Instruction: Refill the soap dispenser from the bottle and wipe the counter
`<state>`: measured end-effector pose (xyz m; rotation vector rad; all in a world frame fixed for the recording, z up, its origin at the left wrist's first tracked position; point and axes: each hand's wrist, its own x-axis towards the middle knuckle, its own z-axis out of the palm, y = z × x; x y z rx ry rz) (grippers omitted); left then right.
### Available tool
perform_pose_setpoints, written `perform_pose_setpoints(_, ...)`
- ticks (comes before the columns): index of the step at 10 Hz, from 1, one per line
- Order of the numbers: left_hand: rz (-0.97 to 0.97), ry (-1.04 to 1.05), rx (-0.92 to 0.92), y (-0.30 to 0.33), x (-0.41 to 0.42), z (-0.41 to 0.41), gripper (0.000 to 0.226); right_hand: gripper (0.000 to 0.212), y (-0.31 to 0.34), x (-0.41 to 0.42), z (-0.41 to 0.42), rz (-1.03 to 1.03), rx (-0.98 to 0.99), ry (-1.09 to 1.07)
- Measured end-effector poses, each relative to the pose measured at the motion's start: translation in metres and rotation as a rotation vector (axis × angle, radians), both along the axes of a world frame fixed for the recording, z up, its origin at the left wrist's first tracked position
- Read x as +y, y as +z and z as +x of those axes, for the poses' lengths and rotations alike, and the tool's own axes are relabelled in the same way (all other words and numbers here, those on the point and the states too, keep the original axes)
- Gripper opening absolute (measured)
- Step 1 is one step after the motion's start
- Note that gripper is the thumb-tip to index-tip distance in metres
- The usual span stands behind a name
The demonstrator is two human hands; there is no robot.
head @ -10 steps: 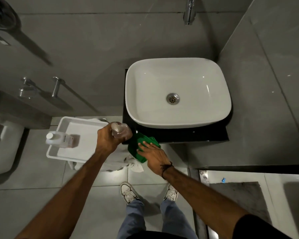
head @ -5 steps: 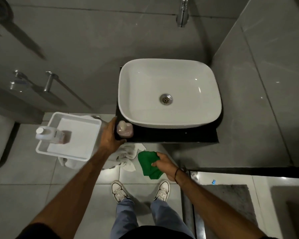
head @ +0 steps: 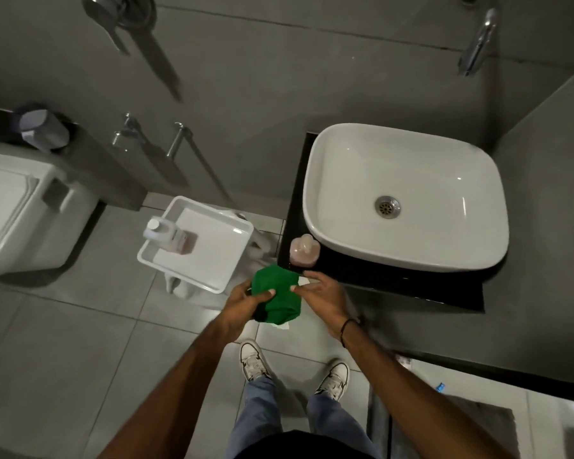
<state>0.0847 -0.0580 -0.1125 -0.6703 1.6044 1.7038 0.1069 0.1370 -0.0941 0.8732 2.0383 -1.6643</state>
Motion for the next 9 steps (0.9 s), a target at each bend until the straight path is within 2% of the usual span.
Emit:
perform_pose_setpoints(1,-0.22,0.079,0.041,-0.006,-0.028,-0.024,0.051,0.085,-0.012,0.007,0.0,0.512,0.041,0.236)
perform_pose_setpoints(2,-0.39,0.094,0.086,-0.019,-0.061,-0.056,0.048,0.119,-0.034,0.003,0.008,0.813,-0.036,0.528)
perform_pose_setpoints(3,-0.442,0.077,0.106,-0.042,-0.092,-0.091,0.051,0.129,-0.057,-0.003,0.019,0.9,-0.099,0.639)
perform_pose_setpoints(4,-0.45,0.034,0.108,-0.065,-0.111,-0.12,0.052,0.129,-0.067,-0.006,0.02,0.901,-0.089,0.591)
perform_pose_setpoints(6,-0.58,-0.188,0.058,-0.111,-0.127,-0.15,0.04,0.122,-0.077,-0.011,0.021,0.941,-0.096,0.529)
perform_pose_setpoints(8,-0.812,-0.422,0.18,-0.121,-0.135,-0.146,0.049,0.116,-0.072,-0.01,0.02,0.96,-0.137,0.56)
perform_pose_setpoints(9,-0.88,-0.501,0.399,-0.108,-0.136,-0.13,0.045,0.119,-0.068,-0.011,0.02,0.978,-0.13,0.573)
